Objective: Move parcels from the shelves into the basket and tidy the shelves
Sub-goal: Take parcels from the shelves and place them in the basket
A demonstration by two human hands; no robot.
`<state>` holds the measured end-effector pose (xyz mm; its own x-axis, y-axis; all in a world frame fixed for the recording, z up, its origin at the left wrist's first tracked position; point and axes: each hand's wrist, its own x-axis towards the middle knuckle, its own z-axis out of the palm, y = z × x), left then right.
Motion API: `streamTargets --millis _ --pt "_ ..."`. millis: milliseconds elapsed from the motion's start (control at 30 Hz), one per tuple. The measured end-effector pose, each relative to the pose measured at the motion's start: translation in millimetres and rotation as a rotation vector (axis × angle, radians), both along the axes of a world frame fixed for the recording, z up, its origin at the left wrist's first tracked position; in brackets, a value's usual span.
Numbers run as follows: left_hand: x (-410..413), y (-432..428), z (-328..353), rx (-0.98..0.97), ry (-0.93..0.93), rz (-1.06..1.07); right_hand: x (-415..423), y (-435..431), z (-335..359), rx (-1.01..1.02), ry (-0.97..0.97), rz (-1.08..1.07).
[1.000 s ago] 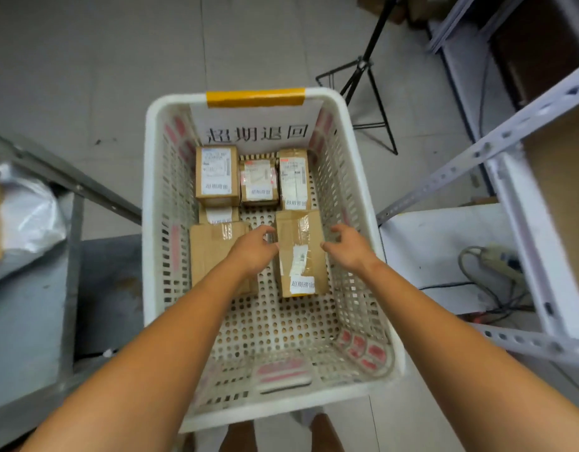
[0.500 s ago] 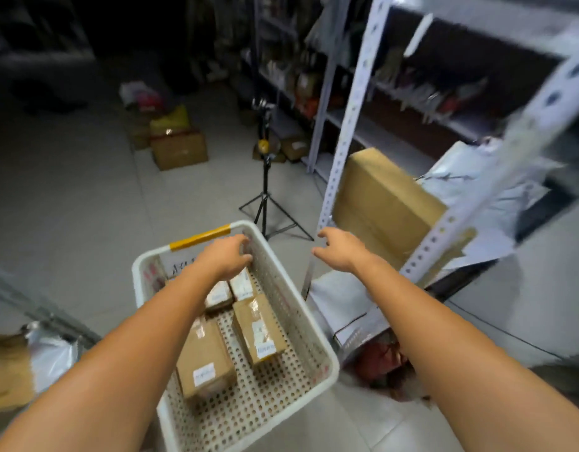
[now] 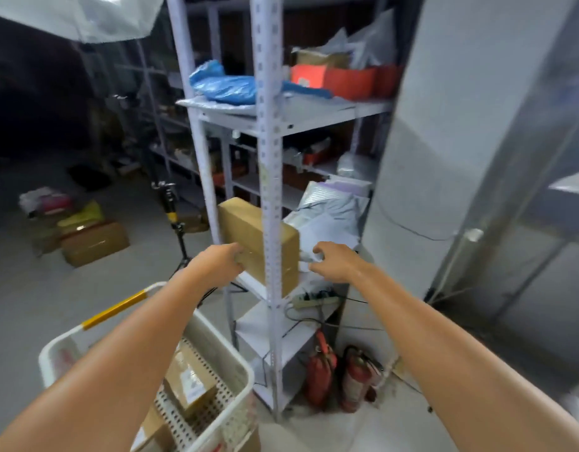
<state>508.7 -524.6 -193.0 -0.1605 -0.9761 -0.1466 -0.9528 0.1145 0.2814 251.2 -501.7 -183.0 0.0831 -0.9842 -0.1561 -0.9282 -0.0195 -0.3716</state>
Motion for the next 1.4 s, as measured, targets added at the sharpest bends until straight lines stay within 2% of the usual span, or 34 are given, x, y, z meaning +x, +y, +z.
streamTargets --millis 433,767,967,1133,1400 --pt "-318 -10 53 -0.087 0.085 -0.521 -277 114 64 -0.07 0.077 -0.556" --pt "-546 -7 72 -0.131 0.146 -1.03 -398 216 96 -0.125 0.094 -1.133" --pt "-636 53 76 -0.091 0.232 -1.276 -426 302 105 -0.116 0.161 -1.425" --pt "-693 118 77 -0.109 0.262 -1.435 -454 365 105 -0.2 0.14 -1.607" --pt "-760 171 91 -0.09 0.35 -1.444 -514 410 104 -0.373 0.042 -1.712"
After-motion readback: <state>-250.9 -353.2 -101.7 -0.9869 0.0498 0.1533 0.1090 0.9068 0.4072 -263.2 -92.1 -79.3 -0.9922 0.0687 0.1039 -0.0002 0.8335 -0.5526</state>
